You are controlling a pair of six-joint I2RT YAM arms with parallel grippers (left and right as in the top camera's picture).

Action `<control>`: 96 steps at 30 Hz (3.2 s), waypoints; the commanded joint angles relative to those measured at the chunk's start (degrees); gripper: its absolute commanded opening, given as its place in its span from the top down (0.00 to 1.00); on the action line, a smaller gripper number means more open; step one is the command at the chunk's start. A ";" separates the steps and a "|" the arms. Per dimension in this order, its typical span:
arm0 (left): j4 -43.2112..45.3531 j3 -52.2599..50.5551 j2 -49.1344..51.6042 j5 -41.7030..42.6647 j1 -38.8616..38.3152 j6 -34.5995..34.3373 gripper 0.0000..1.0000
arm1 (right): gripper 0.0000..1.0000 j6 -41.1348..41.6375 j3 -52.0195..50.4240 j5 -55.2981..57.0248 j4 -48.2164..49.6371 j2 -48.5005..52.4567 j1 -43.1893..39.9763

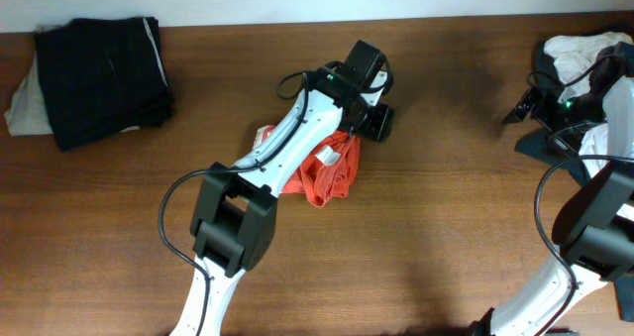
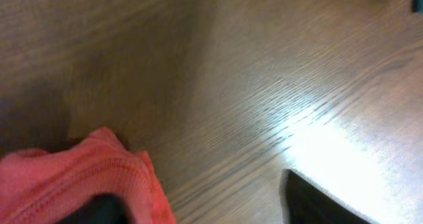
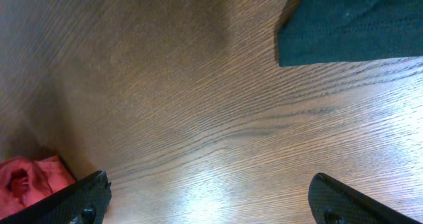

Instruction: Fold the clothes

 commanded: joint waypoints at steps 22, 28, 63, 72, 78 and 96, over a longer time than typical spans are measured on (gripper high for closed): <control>-37.29 8.48 0.55 -7.21 1.55 3.28 0.45 | 0.01 -0.37 1.03 -0.28 0.00 0.20 -0.31; -29.03 -1.70 1.46 -0.85 -1.99 3.26 0.49 | 0.01 -0.37 1.03 -0.28 0.00 0.20 -0.31; -29.77 -4.00 1.81 -10.78 -3.13 4.96 0.72 | 0.01 -0.37 1.03 -0.28 0.00 0.20 -0.31; -36.54 6.88 1.75 -10.75 -3.41 5.40 0.99 | 0.01 -0.37 1.03 -0.28 0.00 0.20 -0.31; -32.20 5.64 2.19 -4.61 -4.00 5.38 0.99 | 0.01 -0.37 1.03 -0.28 0.00 0.20 -0.31; -40.04 26.32 0.33 -8.26 12.39 8.39 0.01 | 0.01 -0.37 1.03 -0.28 0.00 0.20 -0.31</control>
